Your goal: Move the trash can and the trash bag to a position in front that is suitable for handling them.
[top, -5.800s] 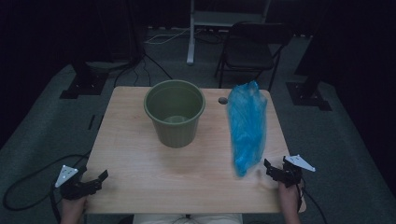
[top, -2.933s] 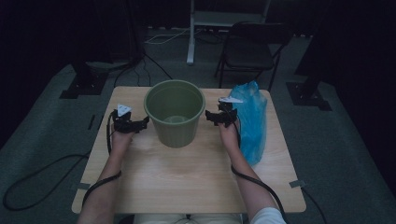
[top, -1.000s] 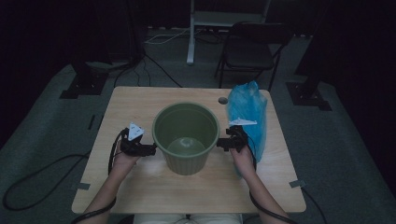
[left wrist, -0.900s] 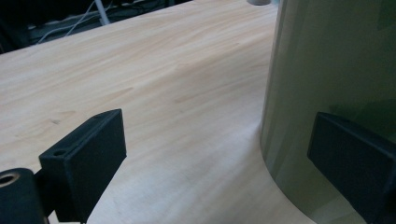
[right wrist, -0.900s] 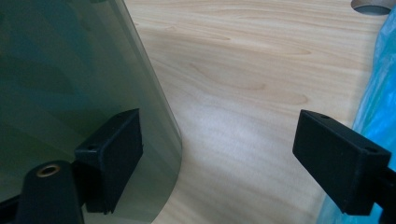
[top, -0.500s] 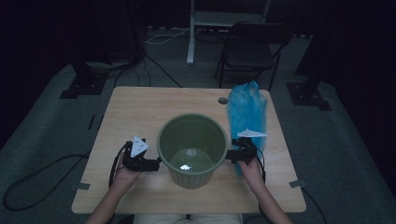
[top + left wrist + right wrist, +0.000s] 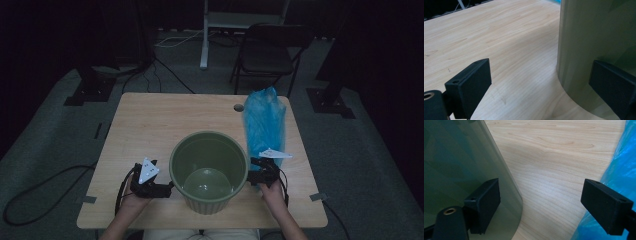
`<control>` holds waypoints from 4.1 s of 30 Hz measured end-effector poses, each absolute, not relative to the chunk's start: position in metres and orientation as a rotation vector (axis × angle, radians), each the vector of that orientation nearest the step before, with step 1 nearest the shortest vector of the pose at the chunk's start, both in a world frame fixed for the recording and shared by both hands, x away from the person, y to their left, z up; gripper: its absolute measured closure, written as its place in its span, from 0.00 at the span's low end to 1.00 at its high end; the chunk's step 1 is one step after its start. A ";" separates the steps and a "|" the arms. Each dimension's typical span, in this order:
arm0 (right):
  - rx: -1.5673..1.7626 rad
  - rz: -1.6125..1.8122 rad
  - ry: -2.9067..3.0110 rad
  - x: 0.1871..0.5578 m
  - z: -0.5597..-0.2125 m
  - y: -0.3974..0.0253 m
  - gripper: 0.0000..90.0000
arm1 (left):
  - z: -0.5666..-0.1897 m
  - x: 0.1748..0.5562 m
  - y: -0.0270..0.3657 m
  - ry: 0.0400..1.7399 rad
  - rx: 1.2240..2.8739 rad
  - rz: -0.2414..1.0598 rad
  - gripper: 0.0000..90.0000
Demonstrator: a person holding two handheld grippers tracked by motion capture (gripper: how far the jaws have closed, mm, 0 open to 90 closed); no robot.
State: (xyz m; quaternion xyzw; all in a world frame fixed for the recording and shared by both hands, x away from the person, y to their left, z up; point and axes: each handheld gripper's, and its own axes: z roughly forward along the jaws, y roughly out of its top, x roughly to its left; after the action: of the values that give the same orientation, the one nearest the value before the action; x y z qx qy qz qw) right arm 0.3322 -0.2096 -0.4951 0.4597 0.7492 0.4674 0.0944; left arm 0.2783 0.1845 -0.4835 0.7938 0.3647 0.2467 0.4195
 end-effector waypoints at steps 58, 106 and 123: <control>1.605 0.813 1.994 0.477 -0.538 -0.278 0.77 | -0.536 0.254 0.276 1.149 1.889 0.593 0.05; 1.548 1.254 2.243 0.282 -0.524 -0.319 0.41 | -0.540 0.251 0.282 1.163 1.871 0.610 0.05; 1.637 1.085 2.185 0.381 -0.522 -0.285 0.19 | -0.539 0.250 0.284 1.168 1.859 0.596 0.05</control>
State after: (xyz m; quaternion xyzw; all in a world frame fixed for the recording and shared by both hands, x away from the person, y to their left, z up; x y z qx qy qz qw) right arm 0.3807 -0.2846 -0.5222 0.5543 0.7400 0.3673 0.1019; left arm 0.2501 0.2842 -0.5394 0.7417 0.4660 0.2378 0.4197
